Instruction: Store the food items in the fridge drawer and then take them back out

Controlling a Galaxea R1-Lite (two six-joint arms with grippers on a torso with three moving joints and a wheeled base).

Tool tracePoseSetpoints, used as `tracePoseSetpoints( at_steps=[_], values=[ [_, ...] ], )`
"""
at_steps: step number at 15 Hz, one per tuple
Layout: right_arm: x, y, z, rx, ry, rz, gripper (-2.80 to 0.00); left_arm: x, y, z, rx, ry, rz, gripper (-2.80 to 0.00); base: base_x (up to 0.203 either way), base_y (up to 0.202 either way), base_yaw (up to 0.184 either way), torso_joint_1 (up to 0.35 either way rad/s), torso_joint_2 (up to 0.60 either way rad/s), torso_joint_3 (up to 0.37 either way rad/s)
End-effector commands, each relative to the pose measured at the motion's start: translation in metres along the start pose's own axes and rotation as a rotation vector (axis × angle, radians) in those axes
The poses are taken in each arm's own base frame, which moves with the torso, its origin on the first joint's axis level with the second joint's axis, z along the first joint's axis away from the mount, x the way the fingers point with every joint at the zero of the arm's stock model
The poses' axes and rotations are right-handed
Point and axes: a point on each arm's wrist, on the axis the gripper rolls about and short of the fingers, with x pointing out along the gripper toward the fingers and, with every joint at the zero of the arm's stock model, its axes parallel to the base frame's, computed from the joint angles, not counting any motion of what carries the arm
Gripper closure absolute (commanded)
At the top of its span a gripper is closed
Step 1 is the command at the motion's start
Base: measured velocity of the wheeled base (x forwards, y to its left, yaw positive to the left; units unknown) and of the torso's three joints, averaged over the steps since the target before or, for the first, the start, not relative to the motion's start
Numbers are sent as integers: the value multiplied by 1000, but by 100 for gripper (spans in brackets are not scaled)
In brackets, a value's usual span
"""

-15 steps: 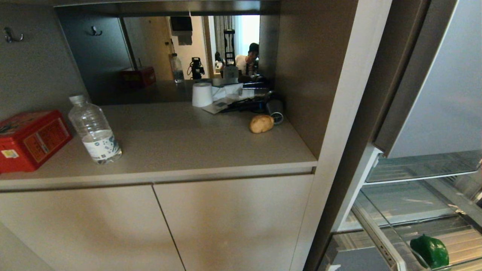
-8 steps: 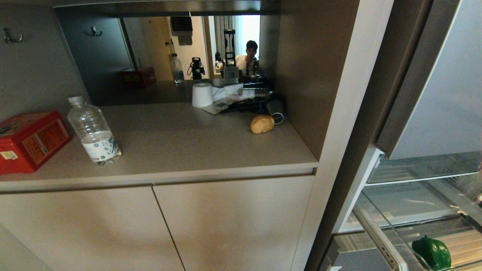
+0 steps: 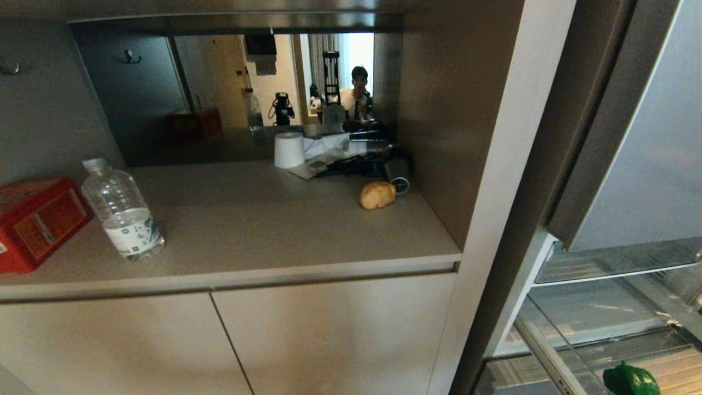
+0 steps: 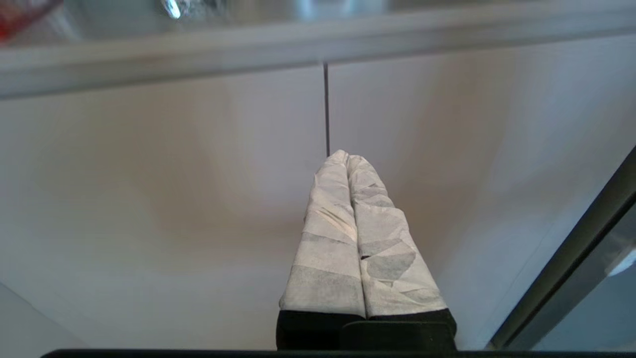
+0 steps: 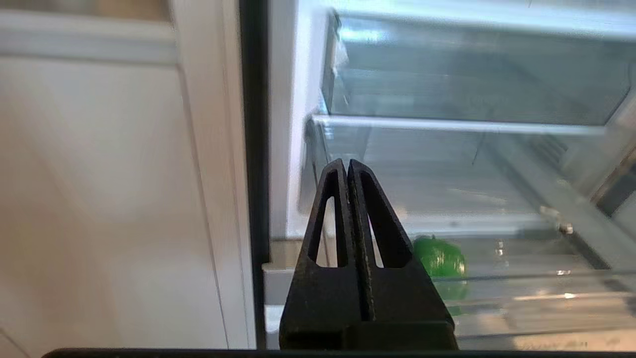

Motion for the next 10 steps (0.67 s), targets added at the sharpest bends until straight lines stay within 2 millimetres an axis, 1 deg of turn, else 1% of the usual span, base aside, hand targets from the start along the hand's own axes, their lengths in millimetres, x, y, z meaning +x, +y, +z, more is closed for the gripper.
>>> tracePoseSetpoints(
  at_steps=[1, 2, 7, 10],
  values=[
    [2, 1, -9, 9, 32, -1, 0, 0, 0, 0, -1, 3, 0, 0, 146, 0, 1, -27, -2, 7],
    [2, 1, -9, 10, 32, -1, 0, 0, 0, 0, -1, 3, 0, 0, 104, 0, -2, -13, 0, 0],
    [2, 1, -9, 13, 30, -1, 0, 0, 0, 0, 14, 2, -6, 0, 0, 0, 0, 6, 3, 0],
    [2, 1, -9, -56, 29, 31, 0, 0, 0, 0, 22, 2, -8, 0, 0, 0, 0, 0, 0, 0]
  ],
)
